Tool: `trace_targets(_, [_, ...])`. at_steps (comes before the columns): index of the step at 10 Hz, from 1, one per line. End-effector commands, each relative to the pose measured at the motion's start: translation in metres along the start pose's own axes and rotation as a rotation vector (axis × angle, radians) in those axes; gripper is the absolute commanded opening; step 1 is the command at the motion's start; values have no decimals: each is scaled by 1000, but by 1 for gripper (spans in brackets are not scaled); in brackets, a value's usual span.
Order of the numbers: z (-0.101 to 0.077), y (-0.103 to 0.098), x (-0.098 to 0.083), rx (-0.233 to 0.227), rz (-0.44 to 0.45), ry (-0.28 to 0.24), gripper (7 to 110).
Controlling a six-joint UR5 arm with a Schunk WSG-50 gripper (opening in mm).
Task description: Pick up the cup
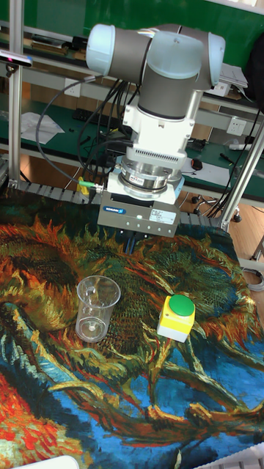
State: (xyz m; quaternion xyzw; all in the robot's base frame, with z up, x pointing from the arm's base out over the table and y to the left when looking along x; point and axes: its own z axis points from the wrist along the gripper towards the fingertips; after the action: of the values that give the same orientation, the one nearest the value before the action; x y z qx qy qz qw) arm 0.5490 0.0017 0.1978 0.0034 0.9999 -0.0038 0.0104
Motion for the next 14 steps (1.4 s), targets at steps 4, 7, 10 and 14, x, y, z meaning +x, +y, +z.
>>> trace_targets(4, [-2,-1,-1,8,-22,-2,7])
trace_targets(7, [-2,-7,2,31,-19,11,7])
trace_targets(10, [-3,3,1,-4,-12,7,7])
trace_targets(14, [-4,1,-1,2,-2,-3,7])
